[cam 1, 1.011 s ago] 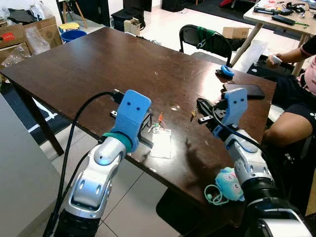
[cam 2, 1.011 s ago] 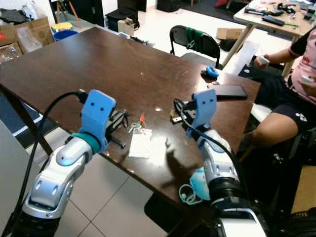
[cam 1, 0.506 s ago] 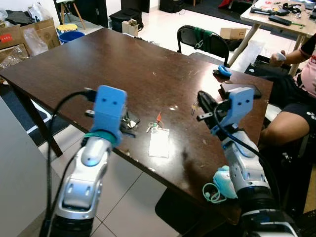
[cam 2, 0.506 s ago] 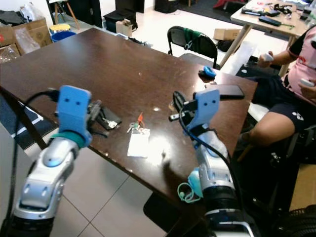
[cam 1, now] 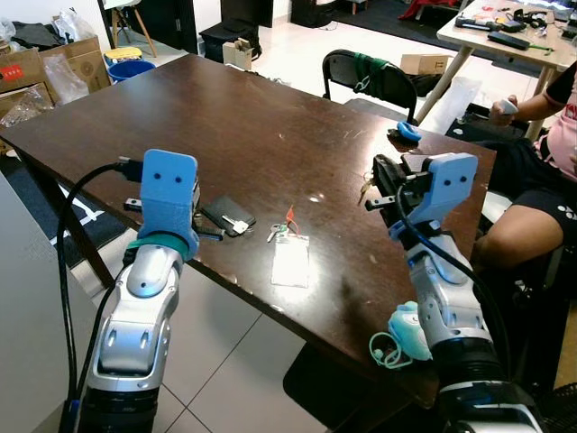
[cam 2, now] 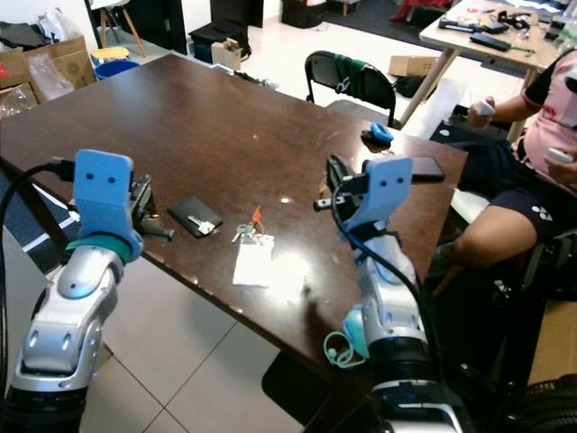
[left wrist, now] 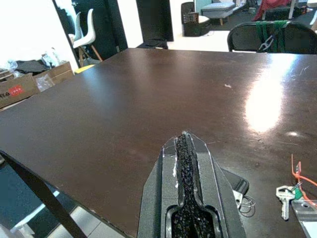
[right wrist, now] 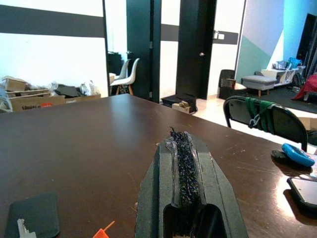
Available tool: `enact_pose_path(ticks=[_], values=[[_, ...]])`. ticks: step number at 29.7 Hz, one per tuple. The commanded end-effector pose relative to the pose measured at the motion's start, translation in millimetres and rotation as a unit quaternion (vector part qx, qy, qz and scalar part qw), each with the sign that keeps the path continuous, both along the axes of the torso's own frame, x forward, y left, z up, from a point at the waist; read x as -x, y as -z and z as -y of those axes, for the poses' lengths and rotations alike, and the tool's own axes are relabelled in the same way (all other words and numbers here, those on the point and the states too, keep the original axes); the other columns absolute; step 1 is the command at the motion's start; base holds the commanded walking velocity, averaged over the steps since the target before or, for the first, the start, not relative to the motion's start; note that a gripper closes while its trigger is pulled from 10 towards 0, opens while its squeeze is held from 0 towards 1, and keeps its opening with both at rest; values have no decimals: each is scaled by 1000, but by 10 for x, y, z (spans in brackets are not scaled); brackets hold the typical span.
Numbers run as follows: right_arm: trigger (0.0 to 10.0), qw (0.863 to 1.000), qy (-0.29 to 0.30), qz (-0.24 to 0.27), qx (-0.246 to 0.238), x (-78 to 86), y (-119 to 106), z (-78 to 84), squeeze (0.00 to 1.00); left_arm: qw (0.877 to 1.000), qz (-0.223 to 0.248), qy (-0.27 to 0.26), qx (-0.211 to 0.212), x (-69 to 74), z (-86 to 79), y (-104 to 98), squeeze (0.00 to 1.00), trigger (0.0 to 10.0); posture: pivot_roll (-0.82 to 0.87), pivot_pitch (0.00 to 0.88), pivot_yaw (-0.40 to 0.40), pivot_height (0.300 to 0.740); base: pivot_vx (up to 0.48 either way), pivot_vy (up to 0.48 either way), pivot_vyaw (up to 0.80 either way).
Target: Hang keys on a hook
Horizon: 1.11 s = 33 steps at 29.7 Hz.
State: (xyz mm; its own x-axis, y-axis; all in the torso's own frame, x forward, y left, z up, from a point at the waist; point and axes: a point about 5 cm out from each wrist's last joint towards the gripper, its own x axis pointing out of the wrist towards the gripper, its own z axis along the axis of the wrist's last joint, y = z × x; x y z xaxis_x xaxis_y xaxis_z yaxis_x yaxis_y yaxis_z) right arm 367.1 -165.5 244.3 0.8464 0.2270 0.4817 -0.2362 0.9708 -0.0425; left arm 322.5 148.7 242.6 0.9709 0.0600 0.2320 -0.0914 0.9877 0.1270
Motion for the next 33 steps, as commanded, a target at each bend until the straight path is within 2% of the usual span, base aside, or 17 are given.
enact_pose_path(ticks=[1, 15, 33], values=[[10000, 1000, 5, -2, -6, 14, 8, 15, 0, 1000, 1, -5, -1, 0, -20, 7, 0, 10000, 83, 75, 51, 710, 0, 0, 0], [10000, 1000, 11, -6, -11, -15, -19, 14, 0, 1000, 3, 4, -11, -8, 1, 7, 0, 10000, 87, 83, 50, 655, 0, 0, 0], [10000, 1000, 7, -8, -4, -21, -20, 11, 0, 1000, 7, 9, -14, -5, 15, -2, 0, 10000, 89, 85, 49, 655, 0, 0, 0]])
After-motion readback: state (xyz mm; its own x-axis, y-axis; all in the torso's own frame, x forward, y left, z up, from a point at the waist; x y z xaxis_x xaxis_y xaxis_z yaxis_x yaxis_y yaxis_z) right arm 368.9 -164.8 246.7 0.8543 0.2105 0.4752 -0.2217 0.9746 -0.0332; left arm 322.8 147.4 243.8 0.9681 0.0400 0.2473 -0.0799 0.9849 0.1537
